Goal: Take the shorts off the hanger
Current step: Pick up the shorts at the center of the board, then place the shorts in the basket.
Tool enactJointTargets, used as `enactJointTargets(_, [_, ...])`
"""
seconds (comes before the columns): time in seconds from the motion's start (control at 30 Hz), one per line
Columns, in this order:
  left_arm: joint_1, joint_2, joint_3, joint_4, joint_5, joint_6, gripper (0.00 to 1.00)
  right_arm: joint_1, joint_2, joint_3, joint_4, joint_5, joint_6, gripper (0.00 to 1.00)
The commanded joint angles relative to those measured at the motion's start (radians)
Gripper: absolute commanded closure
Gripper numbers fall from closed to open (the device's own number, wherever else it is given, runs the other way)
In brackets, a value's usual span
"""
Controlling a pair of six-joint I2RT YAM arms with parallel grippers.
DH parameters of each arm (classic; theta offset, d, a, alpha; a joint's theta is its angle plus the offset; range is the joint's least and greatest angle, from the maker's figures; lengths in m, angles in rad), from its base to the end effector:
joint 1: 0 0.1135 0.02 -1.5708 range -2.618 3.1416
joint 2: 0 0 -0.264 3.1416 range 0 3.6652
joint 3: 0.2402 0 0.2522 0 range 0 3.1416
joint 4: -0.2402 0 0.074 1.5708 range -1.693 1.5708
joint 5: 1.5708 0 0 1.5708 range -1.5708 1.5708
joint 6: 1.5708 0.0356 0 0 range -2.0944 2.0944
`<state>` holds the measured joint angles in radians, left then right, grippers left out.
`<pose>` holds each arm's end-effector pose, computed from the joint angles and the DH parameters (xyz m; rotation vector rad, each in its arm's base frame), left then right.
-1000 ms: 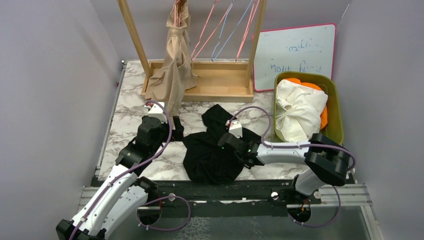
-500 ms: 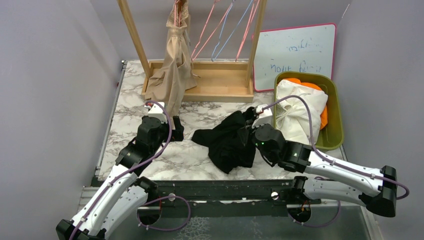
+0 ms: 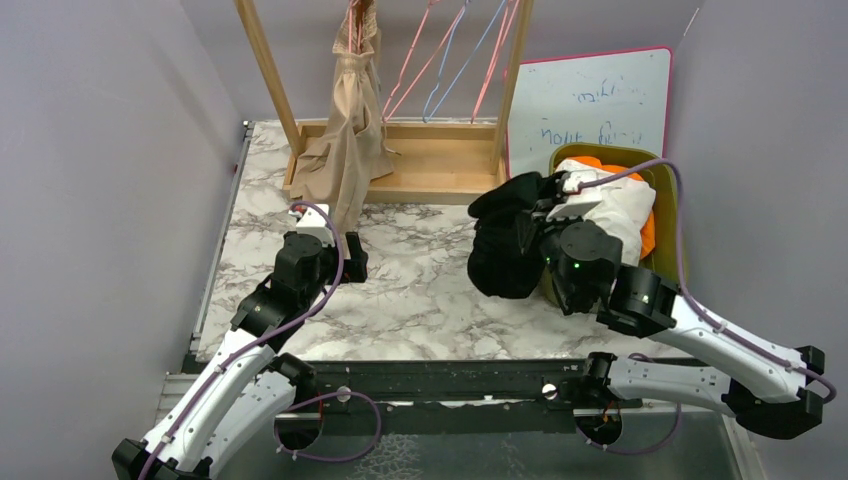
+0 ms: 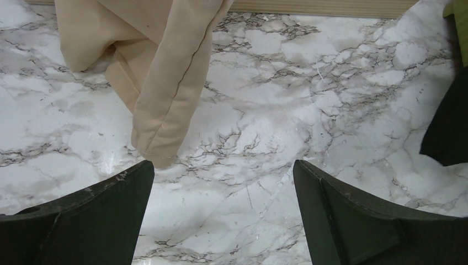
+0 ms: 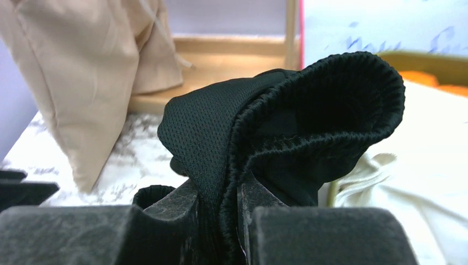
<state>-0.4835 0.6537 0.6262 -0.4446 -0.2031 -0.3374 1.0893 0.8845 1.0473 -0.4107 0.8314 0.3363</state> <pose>0.1396 -0.0652 0.2778 0.0220 2.0462 -0.3081 0.1065 0.1471 0.3926 -0.0794 1.7438 0.2891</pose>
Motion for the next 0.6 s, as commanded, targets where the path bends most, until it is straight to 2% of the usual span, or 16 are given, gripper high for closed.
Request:
enactJointTargets(0.0, [0.006, -0.009, 0.021, 0.011, -0.012, -0.005, 0.01, -0.002, -0.015, 0.103, 0.134, 0.219, -0.248, 0.99])
enactJointTargets(0.17, [0.005, -0.006, 0.020, 0.011, -0.015, -0.006, 0.01, -0.004, 0.012, 0.139, 0.379, 0.393, -0.592, 0.99])
enactJointTargets(0.23, [0.005, -0.002, 0.020, 0.012, -0.016, -0.006, 0.01, -0.016, -0.004, 0.117, 0.529, 0.393, -0.733, 0.99])
enactJointTargets(0.37, [0.005, 0.004, 0.021, 0.011, -0.017, -0.006, 0.01, -0.065, 0.002, 0.084, 0.675, 0.368, -0.886, 0.99])
enactJointTargets(0.4, [0.006, 0.005, 0.020, 0.011, -0.017, -0.006, 0.01, -0.095, 0.019, 0.085, 0.681, 0.368, -0.898, 0.99])
enactJointTargets(0.47, [0.005, 0.006, 0.021, 0.011, -0.013, -0.006, 0.01, -0.173, 0.055, 0.128, 0.485, 0.352, -0.754, 0.99])
enactJointTargets(0.57, [0.006, 0.001, 0.020, 0.011, -0.012, -0.006, 0.01, -0.434, 0.087, 0.204, 0.216, 0.201, -0.494, 0.99])
